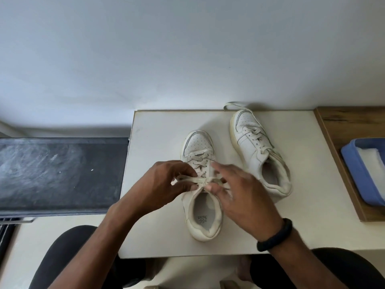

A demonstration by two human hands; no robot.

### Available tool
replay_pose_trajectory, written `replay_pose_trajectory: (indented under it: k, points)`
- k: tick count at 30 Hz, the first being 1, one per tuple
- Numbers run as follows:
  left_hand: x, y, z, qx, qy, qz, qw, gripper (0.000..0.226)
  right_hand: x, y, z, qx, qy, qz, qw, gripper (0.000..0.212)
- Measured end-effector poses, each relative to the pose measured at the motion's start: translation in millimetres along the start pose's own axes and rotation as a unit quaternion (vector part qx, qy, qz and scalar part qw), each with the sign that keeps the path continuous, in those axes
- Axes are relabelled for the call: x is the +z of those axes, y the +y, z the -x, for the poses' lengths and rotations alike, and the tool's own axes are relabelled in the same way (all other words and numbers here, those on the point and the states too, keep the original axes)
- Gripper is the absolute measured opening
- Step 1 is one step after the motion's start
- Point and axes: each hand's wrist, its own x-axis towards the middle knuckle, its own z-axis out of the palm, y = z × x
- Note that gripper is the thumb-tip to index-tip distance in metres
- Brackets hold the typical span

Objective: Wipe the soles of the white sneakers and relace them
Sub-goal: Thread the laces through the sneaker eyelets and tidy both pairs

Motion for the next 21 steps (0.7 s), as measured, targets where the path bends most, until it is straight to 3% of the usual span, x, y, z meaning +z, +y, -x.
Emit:
replay_pose_trajectory:
  k: [4,8,13,21]
  points:
    - [-1,2,0,0.018,0.041,-0.015,0.999,0.002,14,-4,0,-0.009,0.030,0.057,0.998,0.037]
    - [0,5,-1,-0.039,0.064,0.019,0.997,0.009,16,-5,1,-0.021,0.082,0.064,0.994,0.015]
    - [2,1,-3,-0.079,0.088,0.010,0.993,0.021,7,-14,7,-0.010,0.116,0.111,0.987,0.025]
    - [2,3,-4,-0.122,0.107,0.037,0.986,0.021,-5,-22,22,0.031,-0.036,0.064,0.997,0.025]
